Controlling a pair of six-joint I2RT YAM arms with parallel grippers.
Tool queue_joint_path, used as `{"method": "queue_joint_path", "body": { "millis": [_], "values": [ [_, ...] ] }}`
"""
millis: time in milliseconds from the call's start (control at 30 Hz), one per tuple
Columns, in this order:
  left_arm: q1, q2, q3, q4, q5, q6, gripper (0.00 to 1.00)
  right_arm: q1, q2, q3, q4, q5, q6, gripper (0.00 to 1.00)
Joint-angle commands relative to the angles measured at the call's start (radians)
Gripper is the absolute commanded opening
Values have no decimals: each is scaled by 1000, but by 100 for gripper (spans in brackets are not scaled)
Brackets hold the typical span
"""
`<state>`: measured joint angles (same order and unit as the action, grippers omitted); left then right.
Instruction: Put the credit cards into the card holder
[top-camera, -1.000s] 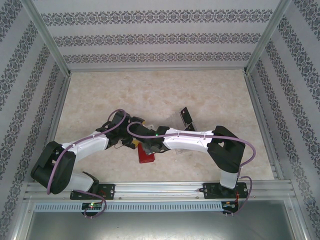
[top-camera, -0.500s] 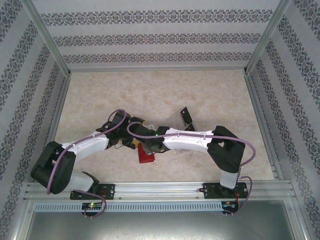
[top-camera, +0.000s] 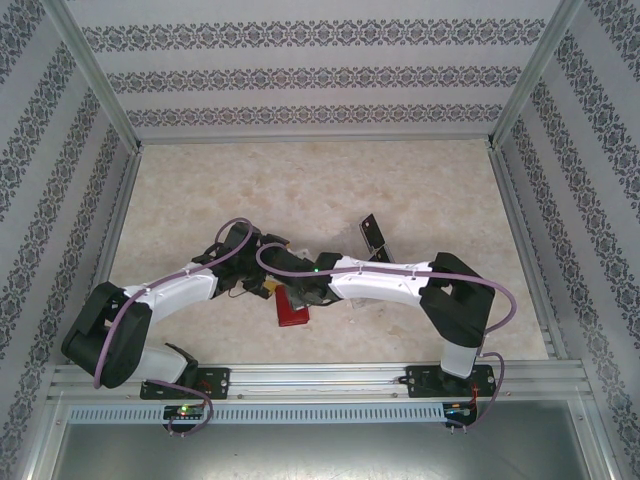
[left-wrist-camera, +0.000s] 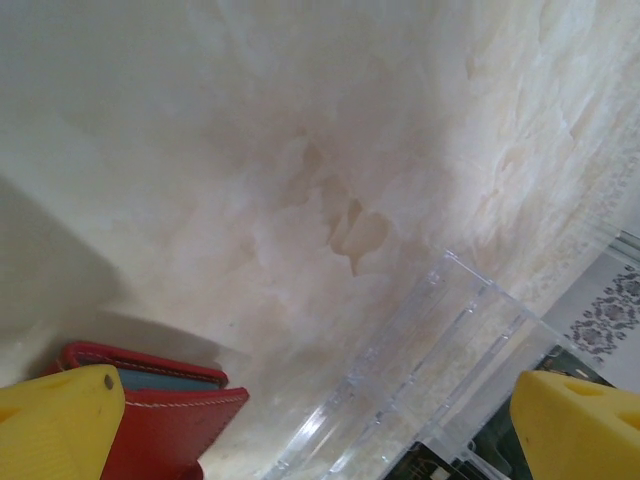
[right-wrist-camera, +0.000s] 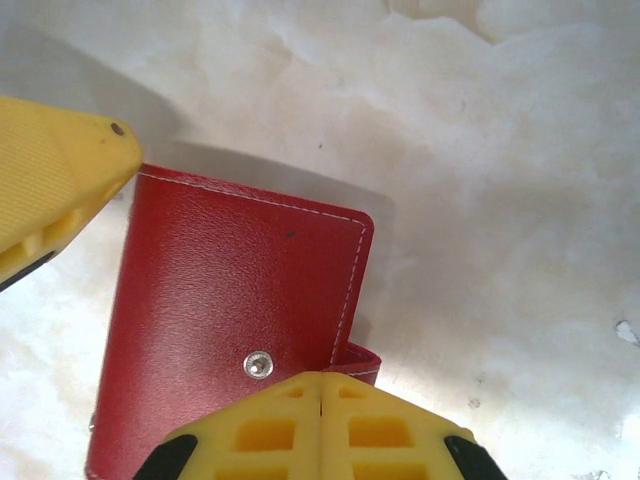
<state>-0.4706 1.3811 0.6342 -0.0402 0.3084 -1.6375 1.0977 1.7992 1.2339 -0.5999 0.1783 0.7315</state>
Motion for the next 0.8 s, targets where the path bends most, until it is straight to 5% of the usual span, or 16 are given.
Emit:
{"method": "queue_joint_path", "body": {
  "millis": [0,467,767],
  "values": [
    [28,-31,10,-134,-37,114,100,11,-41,-14,3,7,15,0],
    [140,-37,81,-513,87,851,100,-6,-60,-57,59,-25,37,0],
    [129,-51,51,-523,135,952,100,-15,-46,-59,94,-66,43,0]
  ]
}}
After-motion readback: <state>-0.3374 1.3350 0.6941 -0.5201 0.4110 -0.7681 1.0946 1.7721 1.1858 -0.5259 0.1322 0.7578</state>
